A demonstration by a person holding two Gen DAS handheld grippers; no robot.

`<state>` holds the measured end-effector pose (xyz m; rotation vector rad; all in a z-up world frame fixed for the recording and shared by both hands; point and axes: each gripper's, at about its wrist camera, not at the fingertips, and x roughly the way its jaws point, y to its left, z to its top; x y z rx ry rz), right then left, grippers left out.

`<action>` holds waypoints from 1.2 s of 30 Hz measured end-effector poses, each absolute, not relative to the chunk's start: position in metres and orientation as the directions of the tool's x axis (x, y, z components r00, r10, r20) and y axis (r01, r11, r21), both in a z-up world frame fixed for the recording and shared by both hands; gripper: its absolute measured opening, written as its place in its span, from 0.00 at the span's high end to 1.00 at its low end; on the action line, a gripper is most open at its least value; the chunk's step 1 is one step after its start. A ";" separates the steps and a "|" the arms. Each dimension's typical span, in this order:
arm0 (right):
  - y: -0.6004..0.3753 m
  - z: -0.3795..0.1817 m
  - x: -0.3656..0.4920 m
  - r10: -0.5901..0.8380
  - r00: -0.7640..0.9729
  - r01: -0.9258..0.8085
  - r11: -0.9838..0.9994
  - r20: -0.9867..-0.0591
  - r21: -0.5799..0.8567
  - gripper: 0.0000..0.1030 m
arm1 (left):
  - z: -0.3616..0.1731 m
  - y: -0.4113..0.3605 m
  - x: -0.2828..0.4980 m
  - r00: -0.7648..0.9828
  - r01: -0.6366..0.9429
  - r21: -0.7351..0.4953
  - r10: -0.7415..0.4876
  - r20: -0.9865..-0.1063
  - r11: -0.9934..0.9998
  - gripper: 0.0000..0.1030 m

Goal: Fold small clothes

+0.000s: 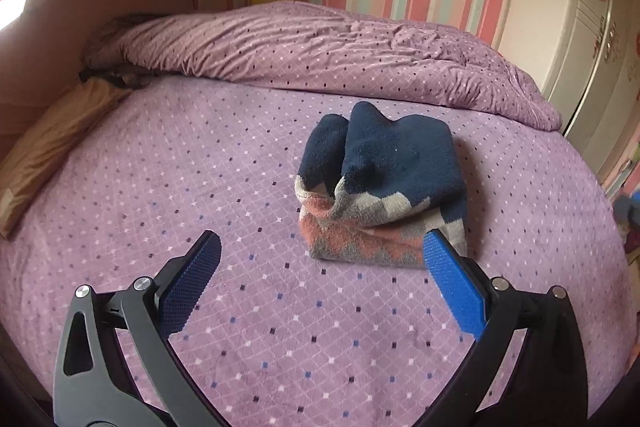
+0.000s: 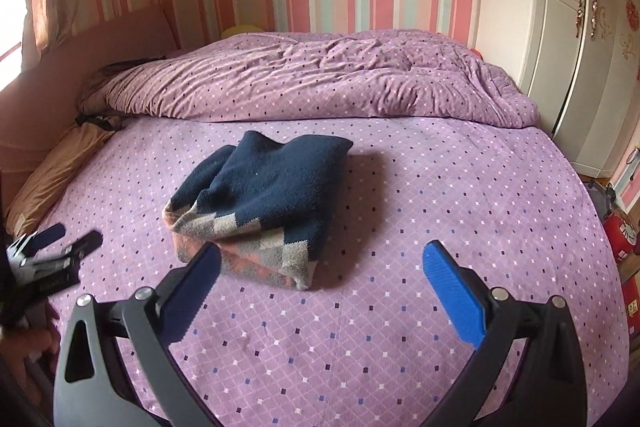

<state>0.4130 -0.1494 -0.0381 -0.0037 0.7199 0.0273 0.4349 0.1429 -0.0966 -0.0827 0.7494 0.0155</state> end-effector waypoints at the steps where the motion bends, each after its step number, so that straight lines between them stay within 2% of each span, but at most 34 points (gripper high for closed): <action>1: -0.147 -0.041 0.416 0.023 0.751 -0.029 1.000 -0.660 0.001 0.02 | -0.100 0.148 0.445 0.723 -0.048 -0.091 -0.028 -0.690 0.995 0.03; 4: -0.145 -0.053 0.426 0.023 0.743 -0.037 0.999 -0.669 -0.007 0.02 | -0.111 0.163 0.473 0.710 -0.062 -0.159 -0.068 -0.701 0.985 0.03; 9: -0.145 -0.079 0.453 0.019 0.723 -0.042 0.999 -0.691 -0.017 0.02 | -0.138 0.171 0.522 0.687 -0.077 -0.134 -0.045 -0.725 0.988 0.03; 13: -0.147 -0.103 0.478 0.016 0.705 -0.049 0.998 -0.709 -0.026 0.02 | -0.177 0.188 0.561 0.649 -0.112 -0.184 -0.068 -0.758 0.976 0.03; 20: -0.144 -0.150 0.524 -0.001 0.672 -0.050 0.998 -0.741 -0.047 0.02 | -0.236 0.216 0.620 0.604 -0.133 -0.417 -0.260 -0.754 0.899 0.03; 27: -0.140 -0.177 0.553 0.002 0.655 -0.062 0.997 -0.756 -0.050 0.02 | -0.282 0.211 0.657 0.529 -0.128 -0.541 -0.404 -0.746 0.831 0.03; 30: -0.138 -0.187 0.562 0.011 0.645 -0.068 0.997 -0.764 -0.042 0.02 | -0.313 0.214 0.665 0.490 -0.179 -0.685 -0.540 -0.684 0.706 0.03; 33: -0.139 -0.195 0.571 0.035 0.633 -0.083 0.996 -0.773 -0.023 0.02 | -0.319 0.214 0.668 0.508 -0.180 -0.746 -0.589 -0.629 0.641 0.04; 35: -0.153 -0.201 0.583 0.077 0.611 -0.055 0.997 -0.788 0.054 0.02 | -0.315 0.205 0.670 0.500 -0.142 -0.760 -0.616 -0.608 0.635 0.22; 36: -0.165 -0.206 0.591 0.088 0.599 -0.016 0.995 -0.796 0.099 0.02 | -0.313 0.200 0.671 0.497 -0.122 -0.760 -0.623 -0.604 0.639 0.35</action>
